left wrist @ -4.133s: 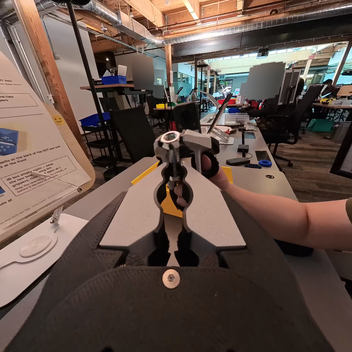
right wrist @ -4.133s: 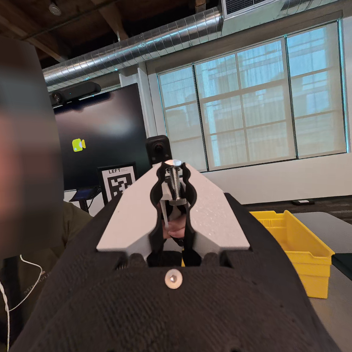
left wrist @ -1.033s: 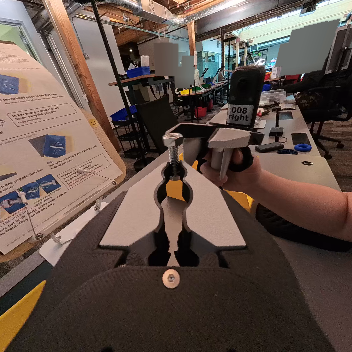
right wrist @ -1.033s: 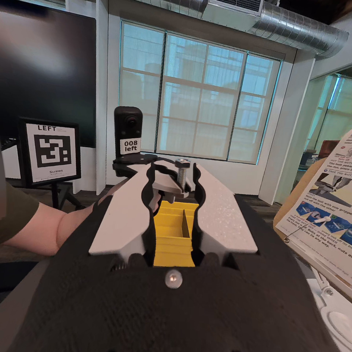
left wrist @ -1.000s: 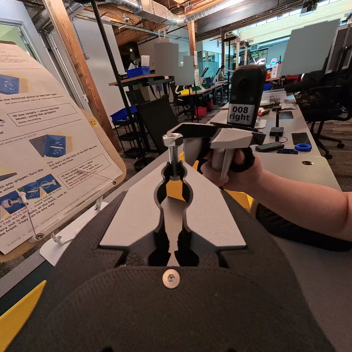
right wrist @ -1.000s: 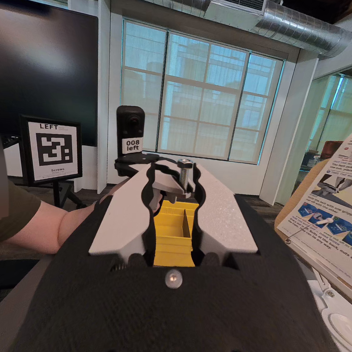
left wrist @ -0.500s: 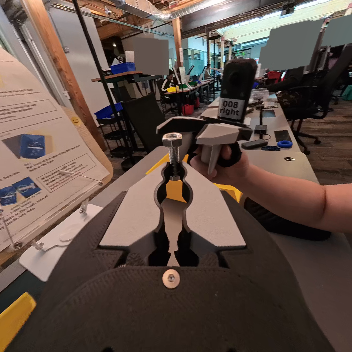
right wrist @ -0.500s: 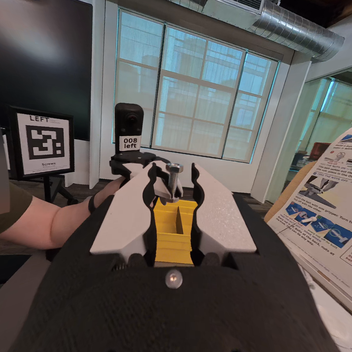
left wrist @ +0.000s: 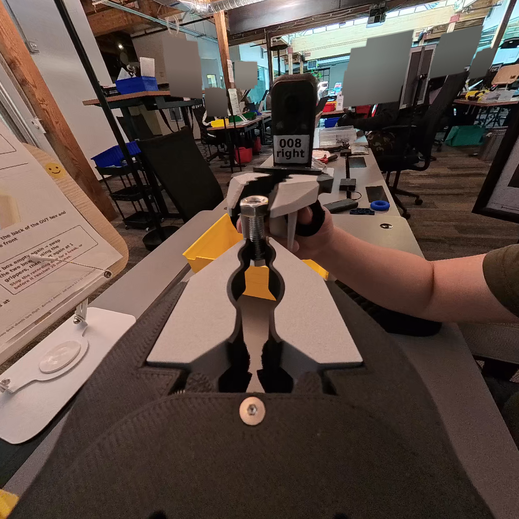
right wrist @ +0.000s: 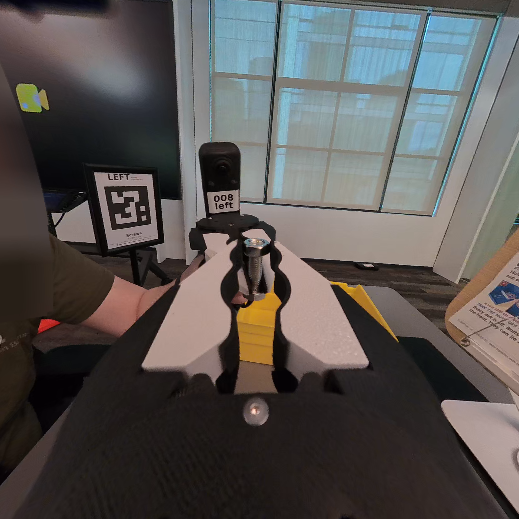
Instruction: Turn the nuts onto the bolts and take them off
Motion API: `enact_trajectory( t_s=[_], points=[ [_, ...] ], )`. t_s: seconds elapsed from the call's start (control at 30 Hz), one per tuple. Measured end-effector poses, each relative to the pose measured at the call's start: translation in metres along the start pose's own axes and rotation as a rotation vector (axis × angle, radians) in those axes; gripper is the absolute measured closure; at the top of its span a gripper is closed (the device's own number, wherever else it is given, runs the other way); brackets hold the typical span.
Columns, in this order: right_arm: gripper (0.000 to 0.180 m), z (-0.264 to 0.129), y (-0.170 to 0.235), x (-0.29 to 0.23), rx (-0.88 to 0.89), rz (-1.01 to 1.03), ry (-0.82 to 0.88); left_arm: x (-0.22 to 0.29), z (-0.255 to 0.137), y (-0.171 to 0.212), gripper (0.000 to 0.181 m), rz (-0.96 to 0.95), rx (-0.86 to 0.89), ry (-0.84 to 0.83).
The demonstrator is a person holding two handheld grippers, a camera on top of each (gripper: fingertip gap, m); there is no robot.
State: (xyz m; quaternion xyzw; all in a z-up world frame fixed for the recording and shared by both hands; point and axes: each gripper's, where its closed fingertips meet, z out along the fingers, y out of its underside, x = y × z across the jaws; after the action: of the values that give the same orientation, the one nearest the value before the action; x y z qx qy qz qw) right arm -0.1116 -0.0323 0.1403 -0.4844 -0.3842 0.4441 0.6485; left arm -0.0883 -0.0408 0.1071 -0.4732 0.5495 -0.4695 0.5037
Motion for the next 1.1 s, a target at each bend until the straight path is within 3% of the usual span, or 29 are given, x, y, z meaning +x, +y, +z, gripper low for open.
enact_trajectory(
  t_s=[0.17,0.43,0.57,0.63,0.73,0.9,1.1],
  points=[
    [0.163,0.003,0.002,0.011,-0.006,-0.009,0.084,-0.011,-0.001,0.002,0.173,0.036,-0.011,-0.091],
    [0.163,0.013,0.008,0.038,0.049,-0.009,0.414,-0.043,-0.009,0.007,0.173,0.146,-0.052,-0.357],
    [0.162,0.013,0.008,0.04,0.082,-0.005,0.484,-0.046,-0.009,0.007,0.173,0.15,-0.051,-0.384],
    [0.162,0.015,0.007,0.038,0.058,-0.037,0.459,-0.046,-0.01,0.006,0.173,0.152,-0.044,-0.376],
    [0.139,0.012,-0.002,0.033,0.047,-0.092,0.393,-0.04,-0.012,-0.001,0.173,0.134,-0.014,-0.332],
    [0.14,0.002,-0.015,0.027,0.088,-0.084,0.308,-0.034,-0.014,-0.007,0.173,0.105,0.017,-0.268],
    [0.155,0.009,-0.01,0.013,0.057,-0.077,0.191,-0.019,-0.008,-0.008,0.173,0.108,0.022,-0.184]
  ],
)
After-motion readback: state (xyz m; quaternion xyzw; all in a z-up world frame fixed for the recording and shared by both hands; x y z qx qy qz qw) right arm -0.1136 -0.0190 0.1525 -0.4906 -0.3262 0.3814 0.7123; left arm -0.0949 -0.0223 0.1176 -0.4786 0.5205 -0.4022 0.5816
